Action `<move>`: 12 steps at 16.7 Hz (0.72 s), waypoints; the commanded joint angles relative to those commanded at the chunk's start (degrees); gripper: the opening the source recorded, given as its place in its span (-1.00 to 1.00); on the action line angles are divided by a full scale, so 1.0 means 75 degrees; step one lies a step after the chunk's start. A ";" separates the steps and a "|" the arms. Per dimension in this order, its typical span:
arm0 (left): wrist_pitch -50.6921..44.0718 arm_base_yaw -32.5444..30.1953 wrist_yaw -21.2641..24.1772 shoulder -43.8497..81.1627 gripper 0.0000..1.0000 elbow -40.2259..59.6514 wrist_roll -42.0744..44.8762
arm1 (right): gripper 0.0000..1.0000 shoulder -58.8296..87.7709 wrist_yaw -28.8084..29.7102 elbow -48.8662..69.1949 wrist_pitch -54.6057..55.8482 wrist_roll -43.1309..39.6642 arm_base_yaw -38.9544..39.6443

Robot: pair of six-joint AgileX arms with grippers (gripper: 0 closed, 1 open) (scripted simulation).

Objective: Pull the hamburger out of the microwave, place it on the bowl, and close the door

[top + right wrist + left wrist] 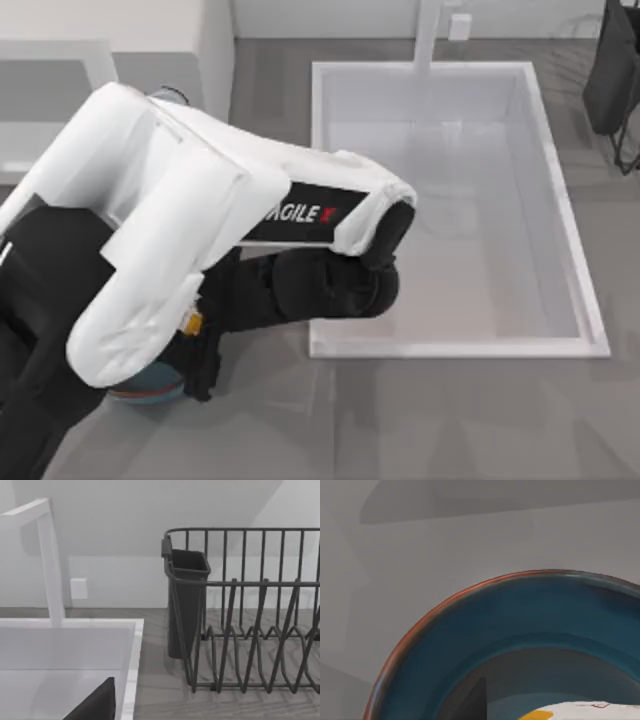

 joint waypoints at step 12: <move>0.1398 0.0567 -0.0427 -0.0163 -1.00 -0.1153 0.0542 | 1.00 0.0000 0.0000 0.0000 0.0000 0.0000 0.0000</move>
